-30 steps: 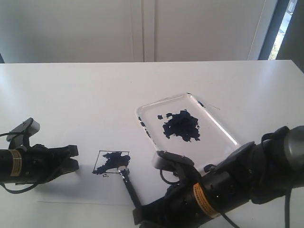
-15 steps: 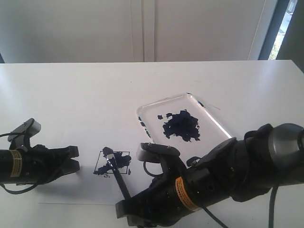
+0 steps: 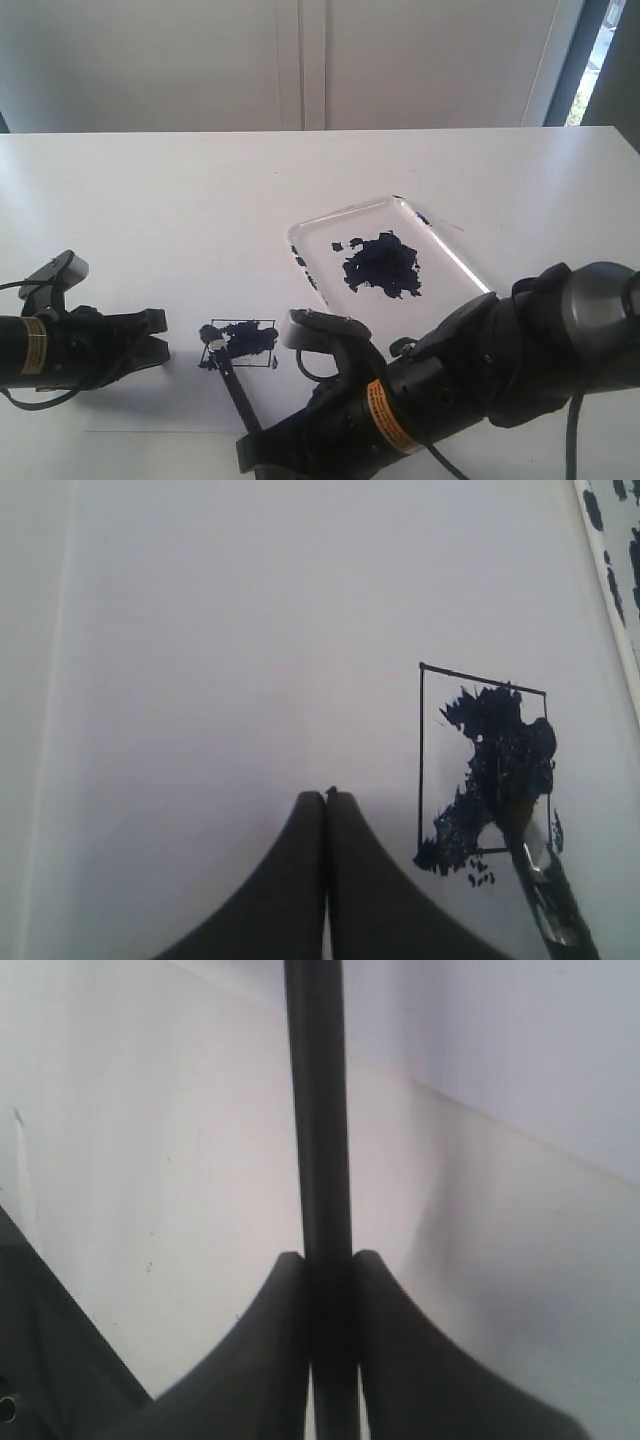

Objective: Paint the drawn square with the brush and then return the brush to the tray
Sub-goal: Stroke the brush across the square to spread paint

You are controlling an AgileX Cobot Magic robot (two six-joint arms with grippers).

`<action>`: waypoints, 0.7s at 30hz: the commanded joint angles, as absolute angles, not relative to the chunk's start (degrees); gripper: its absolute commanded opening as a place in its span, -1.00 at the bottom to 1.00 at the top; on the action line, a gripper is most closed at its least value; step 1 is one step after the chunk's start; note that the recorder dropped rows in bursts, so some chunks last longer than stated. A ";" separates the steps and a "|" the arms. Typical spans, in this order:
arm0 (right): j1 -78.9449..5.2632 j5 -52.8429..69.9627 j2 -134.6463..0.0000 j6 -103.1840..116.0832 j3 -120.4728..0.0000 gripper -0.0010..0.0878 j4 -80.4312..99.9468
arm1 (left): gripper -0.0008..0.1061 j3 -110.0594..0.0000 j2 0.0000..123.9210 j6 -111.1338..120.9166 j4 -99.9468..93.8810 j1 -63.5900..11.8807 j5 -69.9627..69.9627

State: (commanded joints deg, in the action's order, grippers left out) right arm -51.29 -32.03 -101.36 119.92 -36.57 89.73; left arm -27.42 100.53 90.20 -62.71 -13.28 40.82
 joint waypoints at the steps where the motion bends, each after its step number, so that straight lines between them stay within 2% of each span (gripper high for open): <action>1: -51.29 -32.31 -101.36 119.92 -36.11 -0.98 89.58 | -0.99 -27.42 100.53 90.20 -62.71 -13.28 40.82; 21: -43.49 -37.13 -101.36 119.92 -30.25 -0.98 88.74 | -0.99 -27.42 100.53 90.33 -63.54 -13.28 40.83</action>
State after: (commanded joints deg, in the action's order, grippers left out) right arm -43.49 -37.13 -101.36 119.92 -30.25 88.74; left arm -27.42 100.53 90.33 -63.54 -13.28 40.83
